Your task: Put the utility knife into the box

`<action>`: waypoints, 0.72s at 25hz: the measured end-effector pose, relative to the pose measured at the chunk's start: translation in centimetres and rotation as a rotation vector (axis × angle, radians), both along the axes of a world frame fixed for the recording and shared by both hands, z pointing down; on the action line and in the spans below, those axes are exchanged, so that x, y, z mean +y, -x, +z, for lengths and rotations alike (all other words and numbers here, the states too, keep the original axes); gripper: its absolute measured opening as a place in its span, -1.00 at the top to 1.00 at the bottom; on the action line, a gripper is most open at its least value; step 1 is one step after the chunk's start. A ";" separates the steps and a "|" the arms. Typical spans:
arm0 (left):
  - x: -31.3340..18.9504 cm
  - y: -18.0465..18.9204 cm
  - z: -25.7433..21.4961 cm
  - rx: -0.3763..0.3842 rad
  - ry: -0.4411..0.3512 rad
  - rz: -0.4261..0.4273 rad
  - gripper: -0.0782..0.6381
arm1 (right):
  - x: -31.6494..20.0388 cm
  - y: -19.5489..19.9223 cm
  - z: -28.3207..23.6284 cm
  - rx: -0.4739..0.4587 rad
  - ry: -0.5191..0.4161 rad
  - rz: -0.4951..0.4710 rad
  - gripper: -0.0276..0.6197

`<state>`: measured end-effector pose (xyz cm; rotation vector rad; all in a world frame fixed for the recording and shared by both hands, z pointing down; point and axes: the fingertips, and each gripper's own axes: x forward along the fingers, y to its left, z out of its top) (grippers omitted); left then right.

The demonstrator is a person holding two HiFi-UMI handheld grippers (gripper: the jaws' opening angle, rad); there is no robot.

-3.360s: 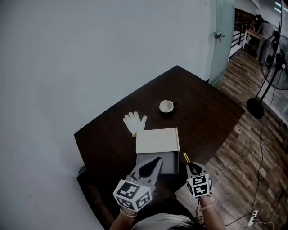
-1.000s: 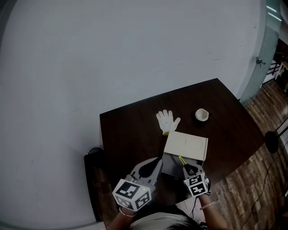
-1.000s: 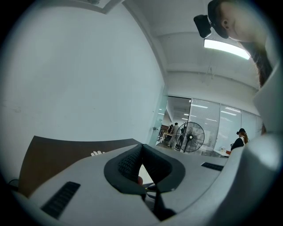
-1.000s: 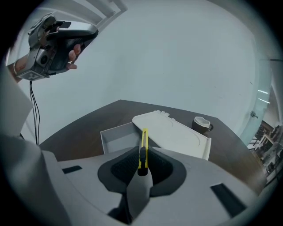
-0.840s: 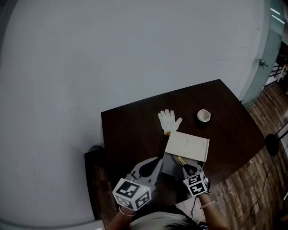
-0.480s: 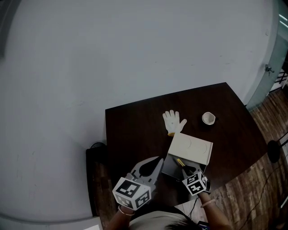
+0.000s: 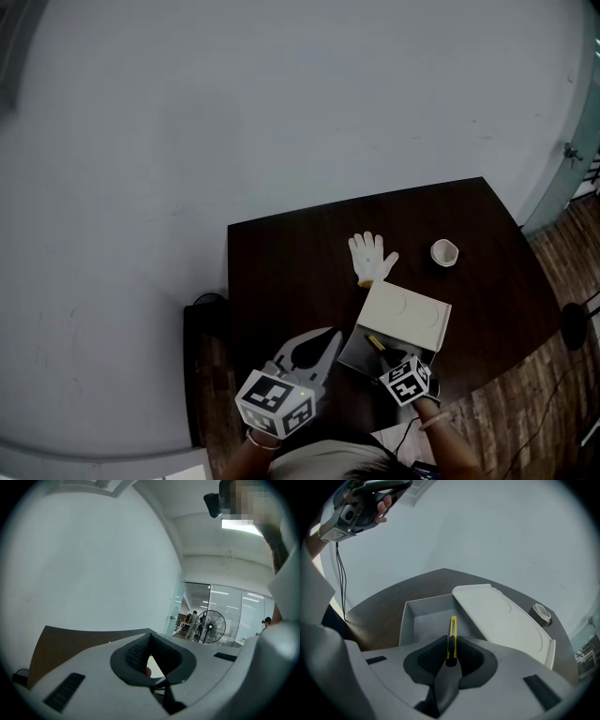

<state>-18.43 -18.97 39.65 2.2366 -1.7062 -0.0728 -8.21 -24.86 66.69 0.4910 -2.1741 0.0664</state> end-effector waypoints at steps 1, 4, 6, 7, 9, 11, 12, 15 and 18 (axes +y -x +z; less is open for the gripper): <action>-0.1 0.1 0.0 0.001 0.001 -0.002 0.73 | 0.0 0.0 0.2 0.007 0.007 -0.003 0.71; -0.4 0.4 0.2 0.003 0.004 -0.007 0.73 | -0.2 0.1 0.8 0.022 0.021 -0.010 0.71; -0.6 0.6 0.2 0.004 0.004 -0.008 0.73 | -0.3 0.2 1.0 0.029 0.029 -0.015 0.71; -0.7 0.7 0.3 0.005 0.005 -0.009 0.73 | -0.4 0.2 1.1 0.033 0.035 -0.016 0.71; -0.9 0.8 0.3 0.007 0.006 -0.010 0.73 | -0.4 0.2 1.4 0.041 0.048 -0.018 0.71; -1.1 1.0 0.4 0.009 0.008 -0.011 0.73 | -0.5 0.3 1.7 0.049 0.059 -0.021 0.71; -1.1 1.2 0.4 0.011 0.008 -0.012 0.73 | -0.5 0.4 1.9 0.052 0.064 -0.023 0.71; -1.4 1.4 0.6 0.015 0.009 -0.015 0.73 | -0.5 0.4 2.3 0.061 0.079 -0.025 0.70; -1.6 1.6 0.7 0.017 0.012 -0.017 0.73 | -0.6 0.5 2.6 0.071 0.099 -0.024 0.70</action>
